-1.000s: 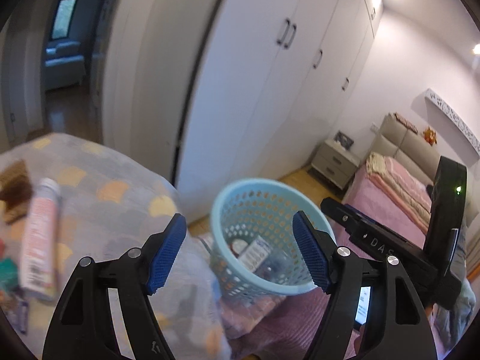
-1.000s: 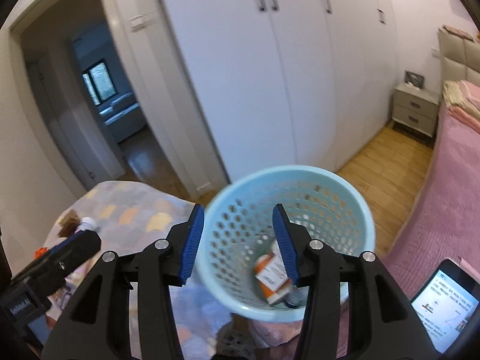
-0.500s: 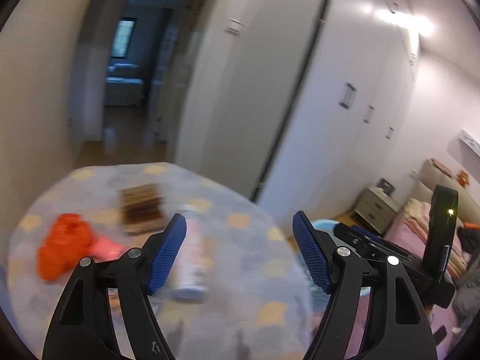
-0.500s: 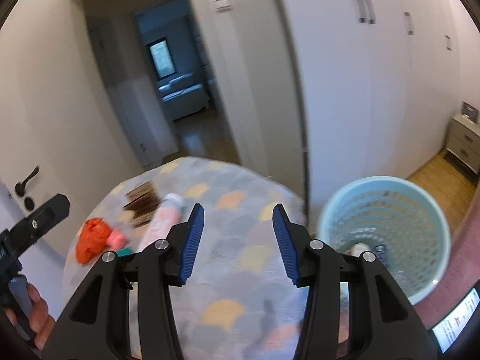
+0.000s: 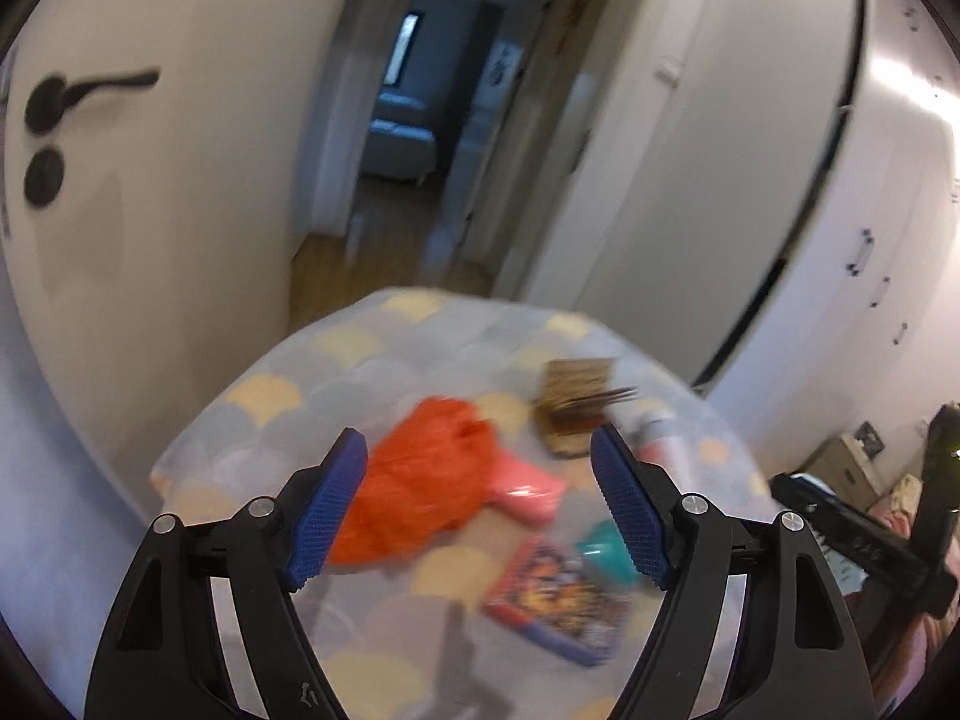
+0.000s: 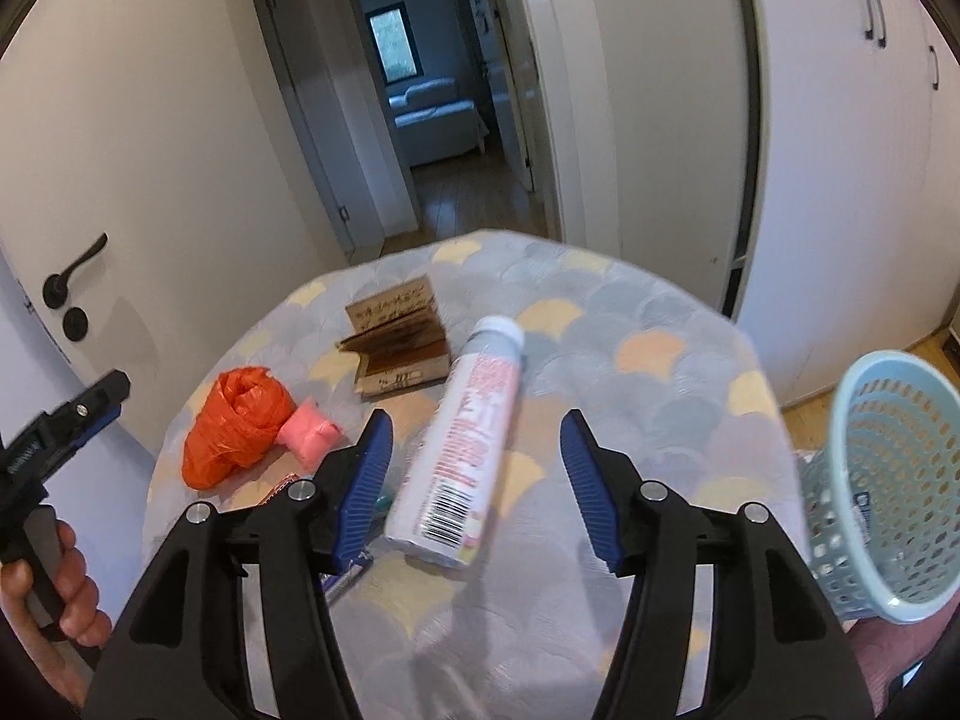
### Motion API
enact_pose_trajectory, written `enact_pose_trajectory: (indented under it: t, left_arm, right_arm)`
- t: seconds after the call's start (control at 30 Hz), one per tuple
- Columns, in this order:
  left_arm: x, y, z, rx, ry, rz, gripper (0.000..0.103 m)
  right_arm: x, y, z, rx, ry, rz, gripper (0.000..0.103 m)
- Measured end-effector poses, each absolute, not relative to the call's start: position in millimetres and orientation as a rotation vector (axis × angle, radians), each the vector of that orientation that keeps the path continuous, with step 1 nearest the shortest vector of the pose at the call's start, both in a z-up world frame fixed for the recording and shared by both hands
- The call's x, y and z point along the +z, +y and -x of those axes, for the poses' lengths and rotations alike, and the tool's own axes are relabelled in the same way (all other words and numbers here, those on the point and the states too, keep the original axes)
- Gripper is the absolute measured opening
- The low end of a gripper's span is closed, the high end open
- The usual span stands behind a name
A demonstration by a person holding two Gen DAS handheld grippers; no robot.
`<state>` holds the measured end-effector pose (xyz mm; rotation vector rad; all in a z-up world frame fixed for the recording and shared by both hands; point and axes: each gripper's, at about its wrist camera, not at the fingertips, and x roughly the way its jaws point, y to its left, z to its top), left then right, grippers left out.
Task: Collect trash
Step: 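Grasp the orange plastic bag with the left gripper while the right approaches the pink bottle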
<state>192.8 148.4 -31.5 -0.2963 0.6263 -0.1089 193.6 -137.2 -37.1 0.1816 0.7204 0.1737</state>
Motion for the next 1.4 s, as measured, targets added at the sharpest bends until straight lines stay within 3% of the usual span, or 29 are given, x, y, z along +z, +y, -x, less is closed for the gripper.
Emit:
enact_pose_trajectory:
  t: [0.3,0.7,1.0,1.03,1.07,1.4]
  left_arm:
    - [-79,162,-233,-0.109,0.752,0.309,0.082]
    - [-109,150,-255,-0.088,0.826,0.287,0.08]
    - [-110,145,-255,-0.098,0.84,0.293,0.05]
    - [-108,143,-253,-0.09,0.834,0.281,0.047]
    - [-106,142,-250,-0.083,0.826,0.272,0.045]
    - [-76,145,-227,-0.121,0.761,0.344,0.042]
  right_arm:
    - [-77,-125,-230,0.18,0.827,-0.246,0.064]
    - [-102,-116,-250,0.174,0.897,-0.265,0.068]
    - [-110,-112,-256,0.19,0.932,-0.252,0.066]
    - [-110,-111,-256,0.196,0.936,-0.25,0.065]
    - [-110,-110,-255,0.199,0.937,-0.247,0.055]
    - [-105,-119,-240,0.203,0.914,-0.225,0.049]
